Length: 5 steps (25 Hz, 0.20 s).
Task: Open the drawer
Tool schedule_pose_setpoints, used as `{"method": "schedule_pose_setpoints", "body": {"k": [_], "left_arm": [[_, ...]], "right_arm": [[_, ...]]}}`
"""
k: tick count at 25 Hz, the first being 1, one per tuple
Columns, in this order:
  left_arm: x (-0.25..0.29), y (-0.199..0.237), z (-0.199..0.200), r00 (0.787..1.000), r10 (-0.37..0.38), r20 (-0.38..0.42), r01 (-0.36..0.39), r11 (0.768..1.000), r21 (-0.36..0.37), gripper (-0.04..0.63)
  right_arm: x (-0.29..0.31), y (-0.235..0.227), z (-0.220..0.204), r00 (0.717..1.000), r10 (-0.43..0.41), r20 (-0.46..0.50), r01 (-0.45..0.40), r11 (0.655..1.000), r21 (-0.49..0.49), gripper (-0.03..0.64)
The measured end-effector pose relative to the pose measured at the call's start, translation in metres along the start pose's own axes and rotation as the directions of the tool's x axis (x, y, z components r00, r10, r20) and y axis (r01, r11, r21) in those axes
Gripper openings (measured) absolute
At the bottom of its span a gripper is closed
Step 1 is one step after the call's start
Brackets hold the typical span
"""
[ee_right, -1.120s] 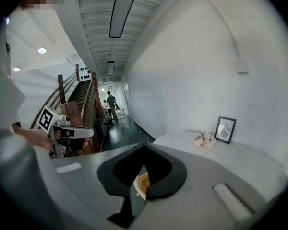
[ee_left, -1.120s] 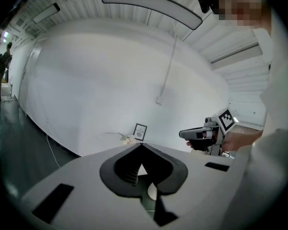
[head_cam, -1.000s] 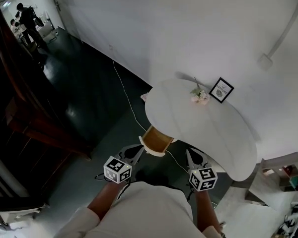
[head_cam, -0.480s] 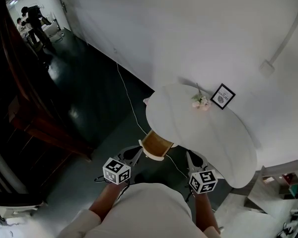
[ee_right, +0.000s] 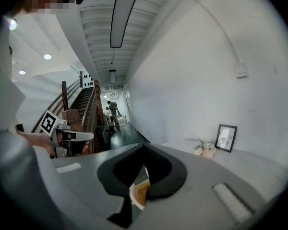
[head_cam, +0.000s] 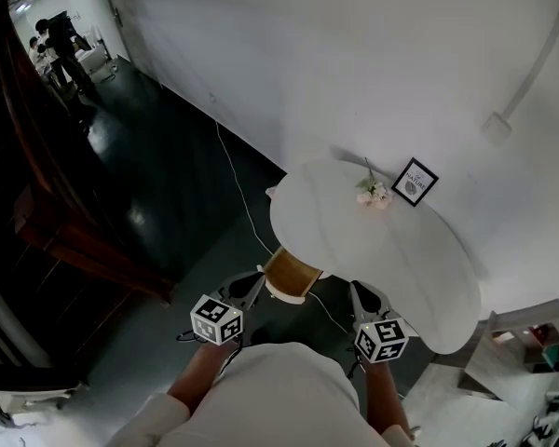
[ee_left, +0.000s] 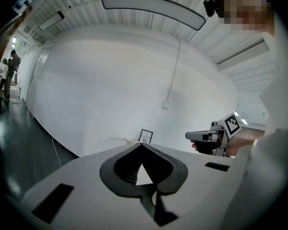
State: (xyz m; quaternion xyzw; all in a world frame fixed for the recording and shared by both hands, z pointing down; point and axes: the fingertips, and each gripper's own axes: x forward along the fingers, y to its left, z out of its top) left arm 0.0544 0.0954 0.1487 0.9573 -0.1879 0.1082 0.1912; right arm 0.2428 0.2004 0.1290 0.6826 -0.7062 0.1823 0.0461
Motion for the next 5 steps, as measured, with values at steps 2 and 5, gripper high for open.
{"method": "schedule_pose_setpoints", "body": {"k": [2,5], "left_arm": [[0.0010,-0.0001,0.0002,1.000,-0.002,0.000,0.002,1.000,-0.001,0.008],[0.0039,-0.0014,-0.0006,1.000,-0.005,-0.001,0.005,1.000,-0.004,0.008]], "right_arm": [[-0.0005,-0.0016,0.0004,1.000,-0.003,0.001,0.003,1.000,0.002,0.011],[-0.0019,-0.0064,0.0009,1.000,-0.011,0.002,0.011,1.000,0.007,0.011]]}}
